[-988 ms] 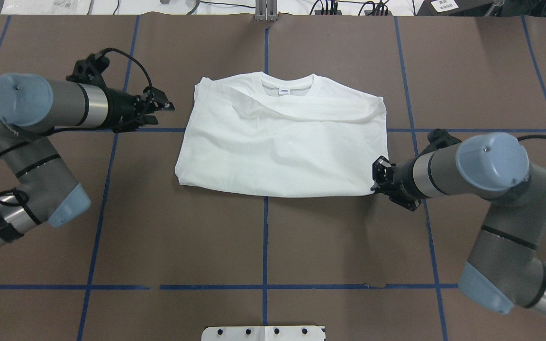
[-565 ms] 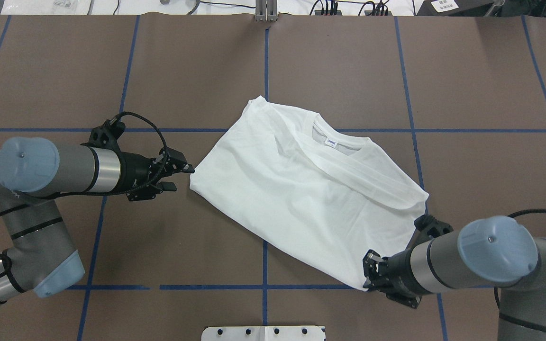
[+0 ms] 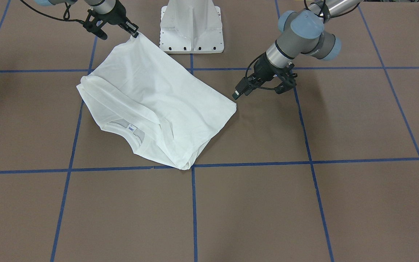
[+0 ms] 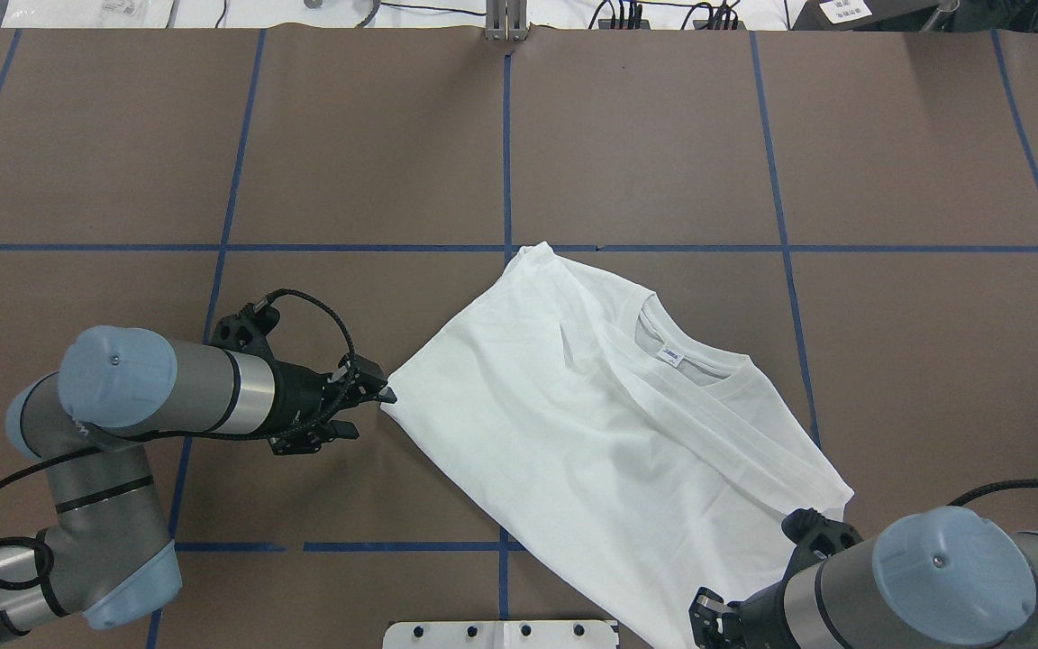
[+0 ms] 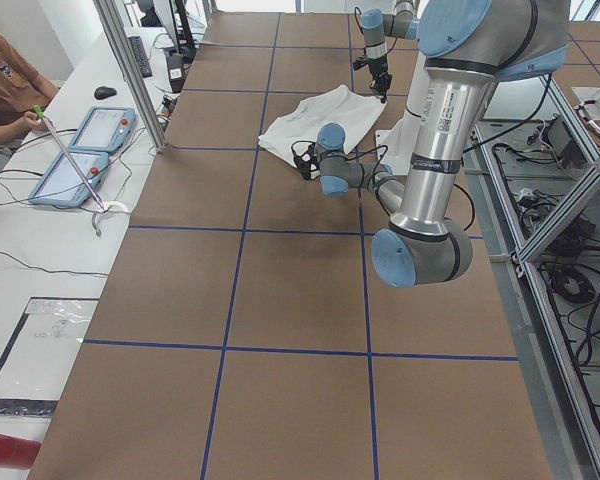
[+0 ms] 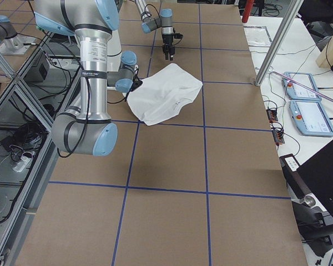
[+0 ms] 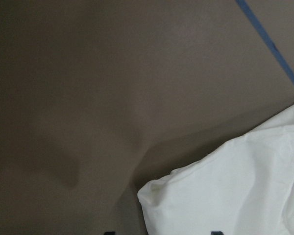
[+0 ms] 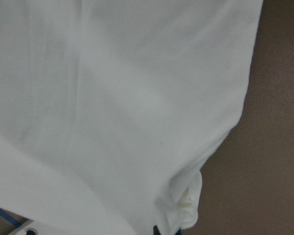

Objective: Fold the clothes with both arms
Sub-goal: 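Grip the folded shirt corners and rotate the shirt a quarter turn, then drag the shirt with both grippers to straighten it lengthwise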

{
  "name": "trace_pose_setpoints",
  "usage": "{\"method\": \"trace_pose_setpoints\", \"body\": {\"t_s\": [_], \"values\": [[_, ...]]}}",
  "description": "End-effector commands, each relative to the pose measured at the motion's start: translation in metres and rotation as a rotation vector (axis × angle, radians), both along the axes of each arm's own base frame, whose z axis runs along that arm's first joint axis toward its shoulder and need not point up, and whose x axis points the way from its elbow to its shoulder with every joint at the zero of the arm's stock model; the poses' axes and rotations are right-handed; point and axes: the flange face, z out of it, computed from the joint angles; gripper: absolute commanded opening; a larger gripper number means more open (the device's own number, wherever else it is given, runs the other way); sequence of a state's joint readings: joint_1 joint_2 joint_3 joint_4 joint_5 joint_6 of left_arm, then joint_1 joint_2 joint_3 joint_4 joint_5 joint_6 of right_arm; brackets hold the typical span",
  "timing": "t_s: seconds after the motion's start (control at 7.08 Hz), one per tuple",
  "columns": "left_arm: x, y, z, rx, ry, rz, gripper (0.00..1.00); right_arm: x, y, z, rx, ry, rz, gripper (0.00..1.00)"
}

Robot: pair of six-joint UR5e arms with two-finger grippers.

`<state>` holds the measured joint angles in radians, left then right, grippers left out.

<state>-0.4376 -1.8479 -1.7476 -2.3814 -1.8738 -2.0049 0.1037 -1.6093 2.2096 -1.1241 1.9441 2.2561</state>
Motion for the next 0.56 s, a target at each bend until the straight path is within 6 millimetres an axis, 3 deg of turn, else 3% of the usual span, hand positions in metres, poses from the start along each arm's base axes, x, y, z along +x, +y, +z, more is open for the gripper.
{"method": "trace_pose_setpoints", "body": {"t_s": [0.0, 0.14, 0.28, 0.42], "values": [[0.033, 0.013, -0.021, 0.002, -0.044, -0.010, 0.70, 0.001, 0.005, -0.007, -0.075, 0.010, 0.029, 1.00], [0.035, 0.012, -0.025, 0.002, -0.047, -0.011, 0.52, 0.008, -0.008, -0.011, -0.083, 0.000, 0.052, 1.00], [0.037, 0.011, -0.016, -0.002, -0.064, -0.011, 0.32, 0.017, -0.022, -0.016, -0.093, -0.013, 0.070, 1.00], [0.039, 0.009, -0.014, 0.006, -0.072, -0.011, 0.30, 0.023, -0.034, -0.017, -0.101, -0.016, 0.086, 1.00]]}}
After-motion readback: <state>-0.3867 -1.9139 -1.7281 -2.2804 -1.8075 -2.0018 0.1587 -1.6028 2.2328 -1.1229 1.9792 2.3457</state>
